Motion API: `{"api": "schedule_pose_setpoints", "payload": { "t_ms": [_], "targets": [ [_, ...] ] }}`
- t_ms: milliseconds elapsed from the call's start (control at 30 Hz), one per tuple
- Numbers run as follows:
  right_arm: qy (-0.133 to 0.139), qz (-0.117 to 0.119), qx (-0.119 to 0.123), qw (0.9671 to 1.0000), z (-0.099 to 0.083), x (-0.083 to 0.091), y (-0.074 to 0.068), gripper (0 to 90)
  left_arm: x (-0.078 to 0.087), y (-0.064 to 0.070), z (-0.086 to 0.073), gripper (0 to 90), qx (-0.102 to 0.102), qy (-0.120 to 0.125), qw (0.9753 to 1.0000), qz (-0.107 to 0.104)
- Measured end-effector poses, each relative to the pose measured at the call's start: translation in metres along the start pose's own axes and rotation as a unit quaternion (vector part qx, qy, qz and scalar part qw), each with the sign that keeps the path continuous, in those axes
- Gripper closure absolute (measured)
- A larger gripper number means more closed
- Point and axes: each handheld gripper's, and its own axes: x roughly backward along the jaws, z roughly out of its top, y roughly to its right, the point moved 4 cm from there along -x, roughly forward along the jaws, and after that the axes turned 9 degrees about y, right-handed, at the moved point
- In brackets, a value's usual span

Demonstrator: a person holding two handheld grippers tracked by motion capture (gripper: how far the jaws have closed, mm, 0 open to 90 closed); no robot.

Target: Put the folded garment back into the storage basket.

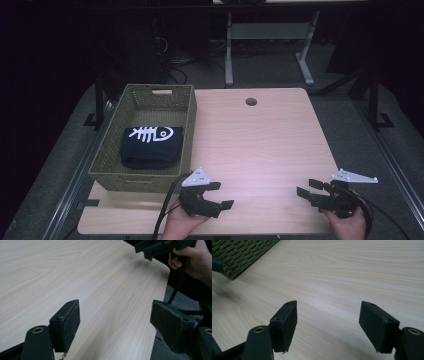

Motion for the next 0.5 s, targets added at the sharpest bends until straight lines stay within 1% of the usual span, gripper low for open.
{"api": "schedule_pose_setpoints", "payload": {
  "t_ms": [67,133,167,200,233,367,433,500],
  "targets": [
    [0.006,-0.001,0.002,1.0000,-0.002,0.003,-0.001,30.8,0.001,0.002,-0.004,23.8,0.001,0.005,1.0000,-0.002],
    [0.011,-0.002,0.001,0.9999,-0.006,0.006,-0.001,30.8,0.001,0.002,-0.008,23.9,0.004,0.004,1.0000,-0.005],
    [0.013,-0.004,0.003,0.9999,-0.007,0.008,-0.002,30.9,0.001,0.002,-0.009,23.9,0.001,0.003,1.0000,-0.005],
    [0.013,-0.003,0.004,0.9999,-0.008,0.010,-0.003,30.8,0.001,0.002,-0.009,23.9,0.001,0.003,1.0000,-0.005],
    [0.014,-0.003,0.009,0.9999,-0.009,0.011,-0.004,30.8,0.002,0.001,-0.010,23.8,-0.001,0.003,1.0000,-0.003],
    [0.026,-0.003,0.012,0.9996,-0.010,0.018,-0.007,30.6,0.004,0.000,-0.010,23.8,0.004,0.012,0.9999,-0.003],
    [0.032,0.002,0.007,0.9994,-0.011,0.020,-0.007,30.4,0.005,0.001,-0.011,23.8,0.002,0.010,0.9999,-0.003],
    [0.032,0.003,0.007,0.9995,-0.012,0.021,-0.006,30.0,0.004,0.001,-0.011,23.9,0.000,0.011,0.9999,-0.002]
  ]
}}
